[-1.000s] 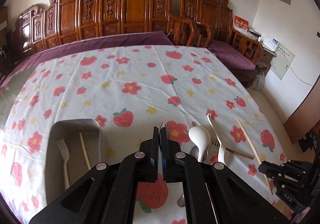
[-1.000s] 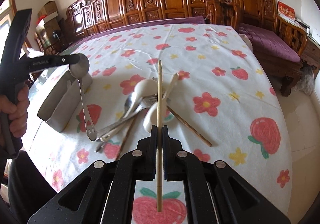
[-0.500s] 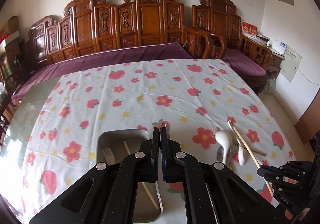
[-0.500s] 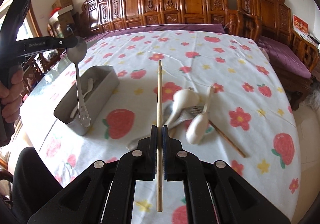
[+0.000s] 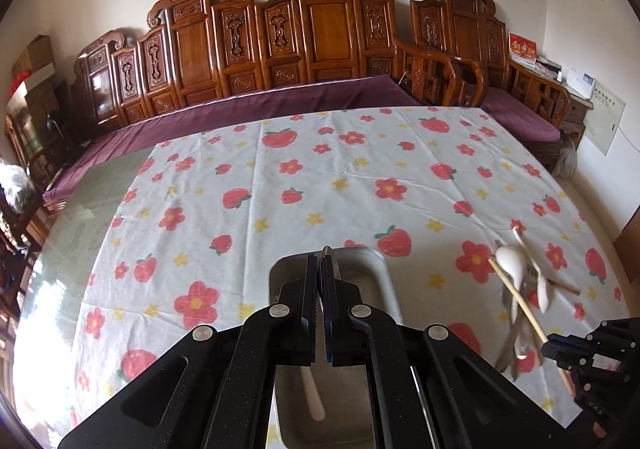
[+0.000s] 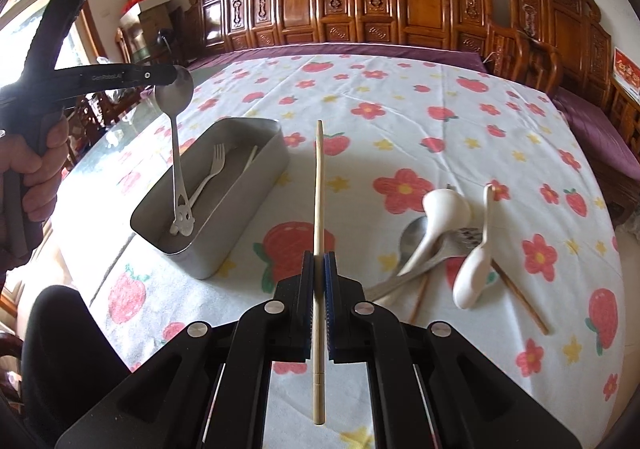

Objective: Organize utensils
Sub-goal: 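Carry the silver spoon into the tray and open the left gripper, then lower the held chopstick into the tray and open the right gripper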

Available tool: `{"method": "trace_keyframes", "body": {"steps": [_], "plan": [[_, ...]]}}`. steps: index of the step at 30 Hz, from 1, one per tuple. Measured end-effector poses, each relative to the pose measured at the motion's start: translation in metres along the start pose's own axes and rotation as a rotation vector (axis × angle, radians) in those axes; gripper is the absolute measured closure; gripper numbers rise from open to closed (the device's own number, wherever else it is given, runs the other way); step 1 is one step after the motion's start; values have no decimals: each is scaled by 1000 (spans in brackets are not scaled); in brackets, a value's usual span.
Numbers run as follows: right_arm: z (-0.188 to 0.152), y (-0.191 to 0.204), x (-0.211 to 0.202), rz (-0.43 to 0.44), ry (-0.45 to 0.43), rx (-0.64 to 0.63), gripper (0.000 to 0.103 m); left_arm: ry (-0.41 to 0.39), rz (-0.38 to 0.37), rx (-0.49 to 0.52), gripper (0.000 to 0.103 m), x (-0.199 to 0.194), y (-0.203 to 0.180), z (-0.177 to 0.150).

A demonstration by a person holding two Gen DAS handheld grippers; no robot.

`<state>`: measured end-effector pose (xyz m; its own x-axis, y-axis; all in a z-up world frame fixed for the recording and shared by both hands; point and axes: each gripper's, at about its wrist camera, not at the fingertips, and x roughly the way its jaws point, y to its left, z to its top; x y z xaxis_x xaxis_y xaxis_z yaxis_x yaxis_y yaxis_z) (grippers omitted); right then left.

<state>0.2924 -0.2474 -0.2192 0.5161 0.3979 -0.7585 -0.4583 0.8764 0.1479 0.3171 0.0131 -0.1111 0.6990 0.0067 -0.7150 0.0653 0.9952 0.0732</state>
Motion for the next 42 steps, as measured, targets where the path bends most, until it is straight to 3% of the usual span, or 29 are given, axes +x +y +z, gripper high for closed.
{"method": "trace_keyframes", "body": {"steps": [11,26,29,31,37,42], "plan": [[7,9,21,22,6,2,97,97,13,47,102,57,10,-28],[16,19,36,53,3,-6,97,122,-28,23,101,104,8,-33],[18,22,38,58,3,-5,97,124,-41,16,97,105,9,-33],[20,25,39,63,1,-3,97,112,-43,9,86,99,11,-33],[26,42,37,88,-10,-3,97,55,-68,-52,81,62,34,-34],[34,59,40,115,-13,6,97,28,-46,-57,77,37,48,-40]]}}
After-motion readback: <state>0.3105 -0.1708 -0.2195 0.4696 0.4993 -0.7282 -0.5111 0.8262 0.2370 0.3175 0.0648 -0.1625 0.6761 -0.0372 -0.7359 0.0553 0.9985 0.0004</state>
